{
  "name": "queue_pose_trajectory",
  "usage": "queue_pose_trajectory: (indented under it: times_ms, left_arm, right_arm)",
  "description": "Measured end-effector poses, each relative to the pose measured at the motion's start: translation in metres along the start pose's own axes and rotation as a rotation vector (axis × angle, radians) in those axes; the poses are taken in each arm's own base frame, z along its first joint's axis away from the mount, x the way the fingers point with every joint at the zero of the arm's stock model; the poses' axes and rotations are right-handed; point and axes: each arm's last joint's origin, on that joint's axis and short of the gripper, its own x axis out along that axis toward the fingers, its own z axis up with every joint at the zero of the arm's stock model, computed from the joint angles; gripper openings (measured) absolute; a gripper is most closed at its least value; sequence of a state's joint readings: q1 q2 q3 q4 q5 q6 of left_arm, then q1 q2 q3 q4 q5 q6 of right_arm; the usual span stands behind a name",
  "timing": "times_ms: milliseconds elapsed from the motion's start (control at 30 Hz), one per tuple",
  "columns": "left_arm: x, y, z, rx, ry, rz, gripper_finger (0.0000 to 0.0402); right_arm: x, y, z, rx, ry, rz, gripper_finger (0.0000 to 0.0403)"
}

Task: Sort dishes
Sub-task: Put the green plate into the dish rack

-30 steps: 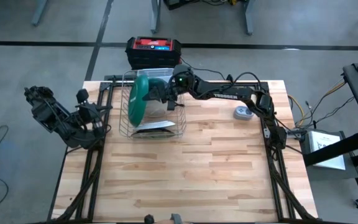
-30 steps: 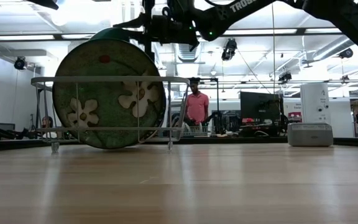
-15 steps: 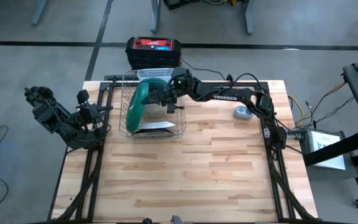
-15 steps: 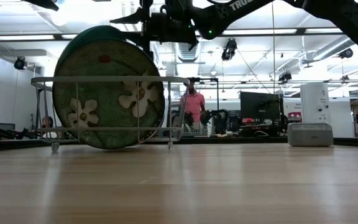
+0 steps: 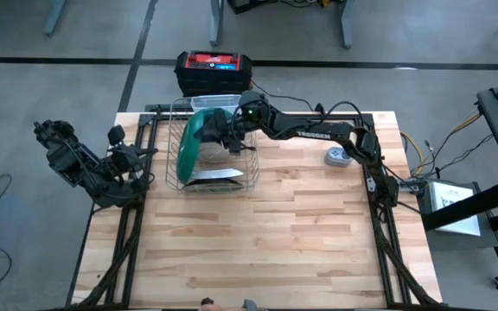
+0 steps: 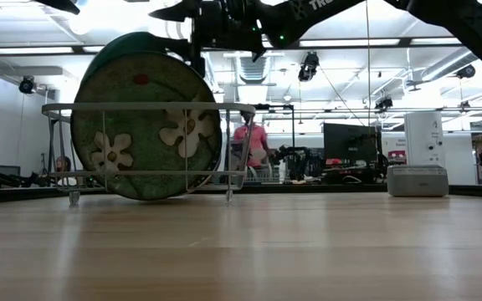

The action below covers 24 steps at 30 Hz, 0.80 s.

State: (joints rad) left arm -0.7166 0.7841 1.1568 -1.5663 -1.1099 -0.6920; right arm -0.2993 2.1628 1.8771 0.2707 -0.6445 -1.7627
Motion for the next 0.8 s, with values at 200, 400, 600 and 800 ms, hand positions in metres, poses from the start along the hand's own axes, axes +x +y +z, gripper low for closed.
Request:
queue_pose_trajectory:
  times_ms: [200, 400, 600, 800]
  left_arm:
    - [0.0003, -0.0012, 0.0006, 0.002, -0.001, 0.003, 0.0]
    - [0.0004, -0.0014, 0.0007, 0.002, -0.001, 0.003, 0.0]
    - [0.0004, -0.0015, 0.0007, 0.002, -0.001, 0.003, 0.0]
    - [0.0004, -0.0015, 0.0007, 0.001, 0.0, 0.003, 0.0]
  right_arm:
    - [0.0, 0.0, 0.0, -0.016, 0.0, 0.0, 0.0234]
    - [-0.0001, -0.0037, -0.0022, 0.017, 0.056, -0.027, 0.0287]
    - [-0.0011, -0.0037, -0.006, 0.128, 0.154, -0.024, 0.0323]
    - [-0.0013, -0.0024, -0.0095, 0.211, 0.326, -0.013, 0.0337]
